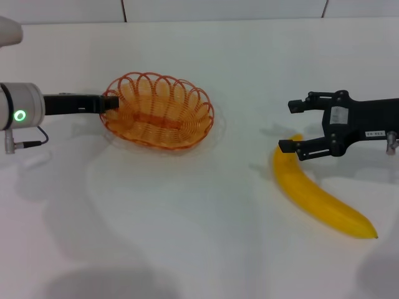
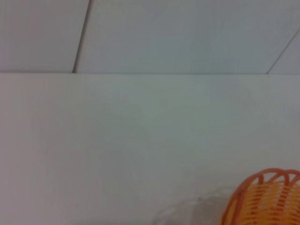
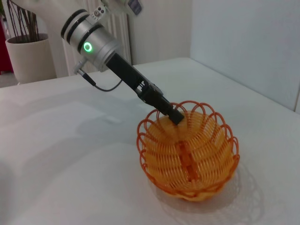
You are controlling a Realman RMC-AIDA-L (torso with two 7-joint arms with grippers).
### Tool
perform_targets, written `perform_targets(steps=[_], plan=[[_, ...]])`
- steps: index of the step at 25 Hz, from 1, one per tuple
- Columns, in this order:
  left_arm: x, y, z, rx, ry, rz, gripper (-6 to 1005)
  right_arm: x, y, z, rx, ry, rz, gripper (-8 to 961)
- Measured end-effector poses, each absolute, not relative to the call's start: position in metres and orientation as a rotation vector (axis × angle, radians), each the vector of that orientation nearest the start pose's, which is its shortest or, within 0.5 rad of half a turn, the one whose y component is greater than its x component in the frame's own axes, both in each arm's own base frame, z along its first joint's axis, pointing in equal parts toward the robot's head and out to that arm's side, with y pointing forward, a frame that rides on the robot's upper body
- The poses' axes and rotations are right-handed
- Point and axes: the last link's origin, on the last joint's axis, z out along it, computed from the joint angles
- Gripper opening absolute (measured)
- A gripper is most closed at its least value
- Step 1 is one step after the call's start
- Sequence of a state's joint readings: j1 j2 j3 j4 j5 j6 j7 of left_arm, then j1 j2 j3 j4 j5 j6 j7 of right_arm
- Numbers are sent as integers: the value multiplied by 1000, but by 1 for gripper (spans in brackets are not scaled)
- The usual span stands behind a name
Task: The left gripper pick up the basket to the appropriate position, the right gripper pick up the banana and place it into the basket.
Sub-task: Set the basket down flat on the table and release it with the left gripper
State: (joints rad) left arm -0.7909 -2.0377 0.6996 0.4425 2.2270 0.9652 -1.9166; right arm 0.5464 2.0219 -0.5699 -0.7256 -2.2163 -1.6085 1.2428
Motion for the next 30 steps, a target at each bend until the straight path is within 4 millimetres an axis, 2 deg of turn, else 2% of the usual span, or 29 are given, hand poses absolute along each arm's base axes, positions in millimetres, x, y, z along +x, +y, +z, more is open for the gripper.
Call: perform_targets(steps=[20, 30], plan=[[-263, 422, -27, -2314, -1218, -334, 78, 283, 336, 31, -2801, 383, 393, 895], [-264, 422, -26, -2312, -1219, -332, 134, 284, 335, 29, -2805, 388, 395, 894]])
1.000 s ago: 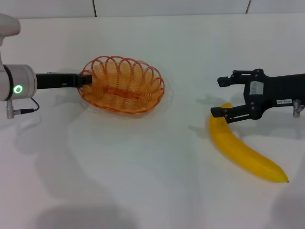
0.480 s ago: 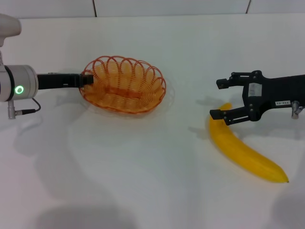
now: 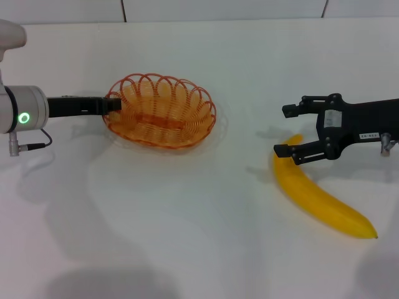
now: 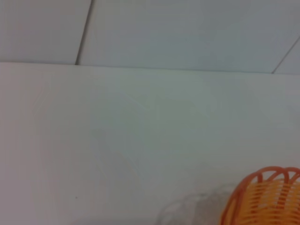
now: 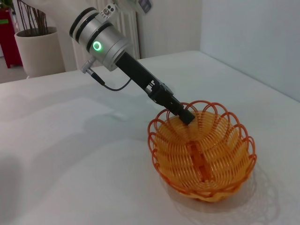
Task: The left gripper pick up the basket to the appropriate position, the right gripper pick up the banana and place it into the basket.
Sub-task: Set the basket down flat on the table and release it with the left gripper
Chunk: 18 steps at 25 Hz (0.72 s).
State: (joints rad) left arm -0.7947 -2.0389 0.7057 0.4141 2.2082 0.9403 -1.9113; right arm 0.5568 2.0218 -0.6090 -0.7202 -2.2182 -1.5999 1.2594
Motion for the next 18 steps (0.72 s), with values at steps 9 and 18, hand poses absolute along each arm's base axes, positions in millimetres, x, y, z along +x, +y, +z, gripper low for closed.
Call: perform_targets(steps=[9, 18], plan=[[-264, 422, -27, -2321, -1200, -328, 184, 284, 335, 29, -2805, 388, 395, 894], [-264, 420, -26, -2357, -1099, -326, 542, 286, 333, 29, -2803, 397, 394, 893]])
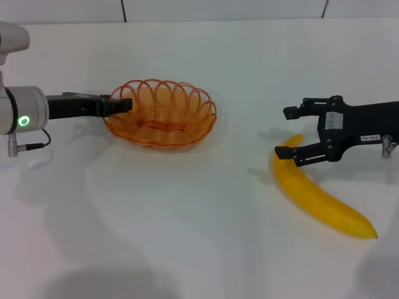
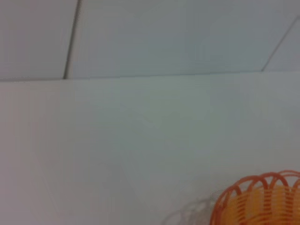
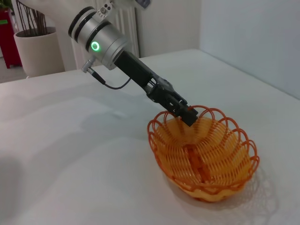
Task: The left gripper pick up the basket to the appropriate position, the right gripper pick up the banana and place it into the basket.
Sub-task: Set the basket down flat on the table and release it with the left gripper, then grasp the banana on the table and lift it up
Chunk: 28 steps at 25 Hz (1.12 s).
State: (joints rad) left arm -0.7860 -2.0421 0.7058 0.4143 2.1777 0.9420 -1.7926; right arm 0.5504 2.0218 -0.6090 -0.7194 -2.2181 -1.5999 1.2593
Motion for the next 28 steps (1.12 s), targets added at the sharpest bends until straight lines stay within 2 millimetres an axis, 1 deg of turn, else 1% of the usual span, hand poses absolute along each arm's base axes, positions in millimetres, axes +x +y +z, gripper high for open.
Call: perform_targets(steps=[2, 17, 22, 28], plan=[[-265, 420, -26, -2370, -1051, -322, 603, 286, 333, 29, -2803, 398, 394, 893], [-281, 411, -14, -2347, -727, -391, 602, 287, 332, 30, -2800, 401, 391, 893], [-289, 398, -11, -2334, -648, -448, 601, 287, 333, 30, -2797, 404, 395, 892], [-295, 376, -10, -2379, -537, -516, 601, 292, 338, 30, -2746, 426, 368, 892]])
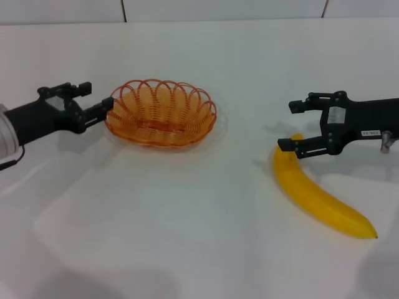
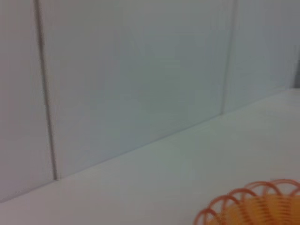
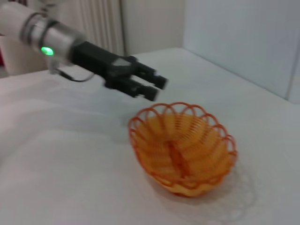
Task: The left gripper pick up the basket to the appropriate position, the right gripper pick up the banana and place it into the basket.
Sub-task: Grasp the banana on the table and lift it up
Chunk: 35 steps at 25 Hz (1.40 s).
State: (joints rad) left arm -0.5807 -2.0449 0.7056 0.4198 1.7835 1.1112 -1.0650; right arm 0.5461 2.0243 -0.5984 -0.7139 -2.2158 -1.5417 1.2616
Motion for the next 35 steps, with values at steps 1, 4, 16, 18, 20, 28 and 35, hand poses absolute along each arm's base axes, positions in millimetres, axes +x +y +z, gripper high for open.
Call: perform_targets(steps=[1, 4, 16, 18, 20, 28, 35], plan=[[-296, 374, -9, -2382, -531, -517, 601, 293, 338, 29, -2743, 431, 366, 892], [-304, 363, -7, -2392, -517, -520, 600, 292, 338, 26, -2748, 436, 371, 892], [-327, 315, 6, -2419, -375, -555, 600, 291, 337, 27, -2748, 438, 388, 891], [-331, 309, 6, -2419, -364, -556, 599, 291, 337, 27, -2748, 437, 388, 891], [-335, 302, 6, -2421, -365, -557, 599, 291, 337, 27, -2749, 435, 388, 891], [-341, 294, 6, -2417, -375, -542, 589, 278, 332, 32, -2804, 402, 444, 891], [-341, 295, 5, -2420, -374, -539, 589, 270, 325, 48, -2823, 471, 394, 890]])
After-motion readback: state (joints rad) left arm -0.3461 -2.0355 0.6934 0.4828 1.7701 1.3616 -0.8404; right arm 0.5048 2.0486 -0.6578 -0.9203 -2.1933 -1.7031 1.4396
